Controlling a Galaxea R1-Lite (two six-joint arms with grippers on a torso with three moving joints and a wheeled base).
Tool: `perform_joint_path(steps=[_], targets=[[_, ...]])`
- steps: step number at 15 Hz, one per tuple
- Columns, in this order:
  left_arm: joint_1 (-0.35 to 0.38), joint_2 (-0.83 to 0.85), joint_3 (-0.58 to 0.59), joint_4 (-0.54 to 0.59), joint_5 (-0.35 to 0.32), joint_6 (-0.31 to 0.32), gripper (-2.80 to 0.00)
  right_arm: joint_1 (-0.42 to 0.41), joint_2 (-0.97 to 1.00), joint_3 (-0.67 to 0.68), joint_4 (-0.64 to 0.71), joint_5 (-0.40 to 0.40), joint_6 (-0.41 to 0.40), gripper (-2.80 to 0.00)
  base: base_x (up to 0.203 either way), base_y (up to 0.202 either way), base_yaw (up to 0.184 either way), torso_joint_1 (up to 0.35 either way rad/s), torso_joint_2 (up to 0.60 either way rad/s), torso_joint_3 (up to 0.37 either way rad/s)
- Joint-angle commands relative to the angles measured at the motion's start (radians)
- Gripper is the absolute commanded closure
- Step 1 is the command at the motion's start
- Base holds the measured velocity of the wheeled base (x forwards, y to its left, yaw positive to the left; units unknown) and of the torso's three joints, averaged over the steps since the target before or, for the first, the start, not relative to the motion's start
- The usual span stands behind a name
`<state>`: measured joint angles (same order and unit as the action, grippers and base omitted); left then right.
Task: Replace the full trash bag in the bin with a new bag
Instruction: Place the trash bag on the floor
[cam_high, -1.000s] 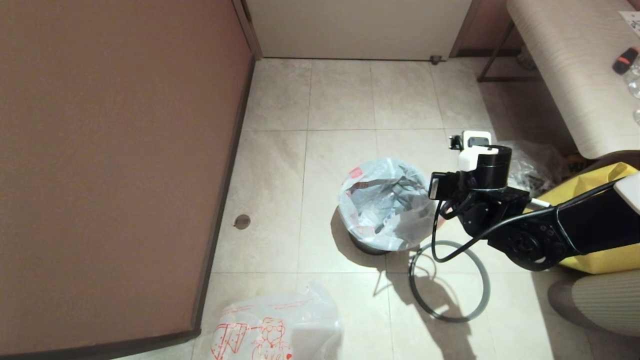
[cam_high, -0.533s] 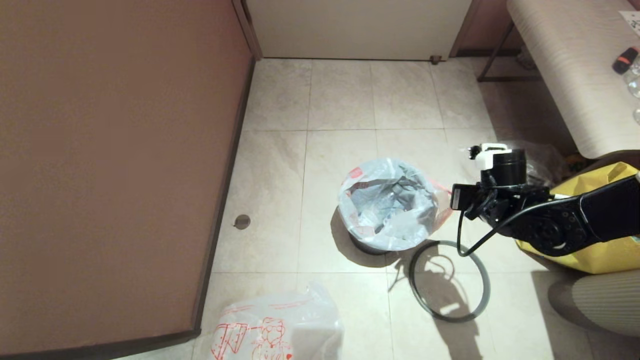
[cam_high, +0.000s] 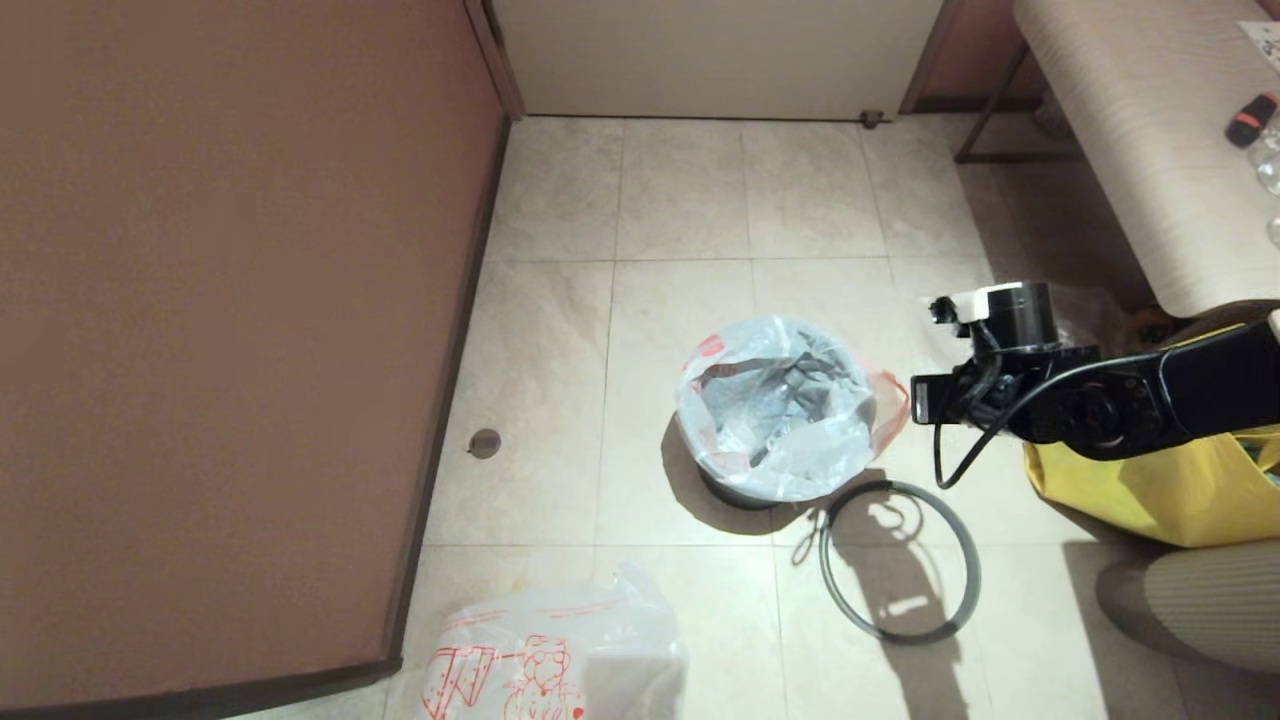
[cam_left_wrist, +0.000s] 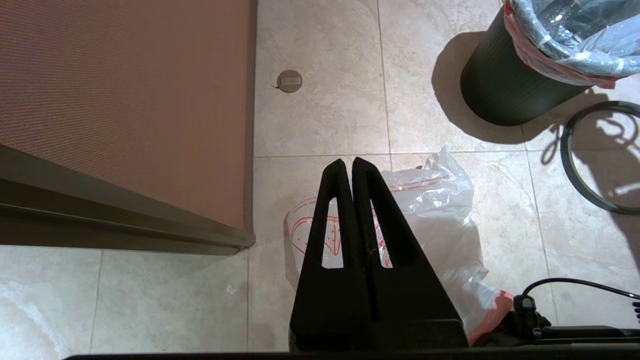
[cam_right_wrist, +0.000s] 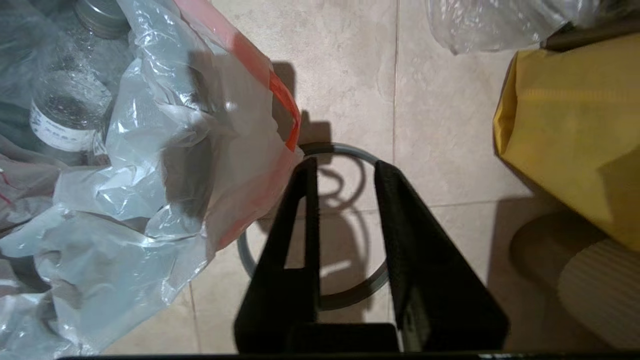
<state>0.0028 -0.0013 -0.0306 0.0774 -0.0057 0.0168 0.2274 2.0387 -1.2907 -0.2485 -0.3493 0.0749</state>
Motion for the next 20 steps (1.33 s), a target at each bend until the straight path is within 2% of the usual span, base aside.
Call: perform_joint_path(steps=[1,8,20], targets=[[0.0,0.001,0.0,0.001,-0.002,0.0,0.0,0.007,0.01,-0.015,-0.007,-0.011,-0.022,-2.8,0.0,0.0,0.0,0.0,0.0,0.0],[0.0,0.001,0.0,0.001,0.0,0.0,0.0,0.013,0.094,-0.121,-0.002,-0.037,-0.086,-2.8,0.0,0.0,0.0,0.0,0.0,0.0],[0.0,0.001,0.0,0.001,0.0,0.002,0.0,-0.029,0.138,-0.162,-0.005,-0.036,-0.145,-2.8,0.0,0.0,0.0,0.0,0.0,0.0]])
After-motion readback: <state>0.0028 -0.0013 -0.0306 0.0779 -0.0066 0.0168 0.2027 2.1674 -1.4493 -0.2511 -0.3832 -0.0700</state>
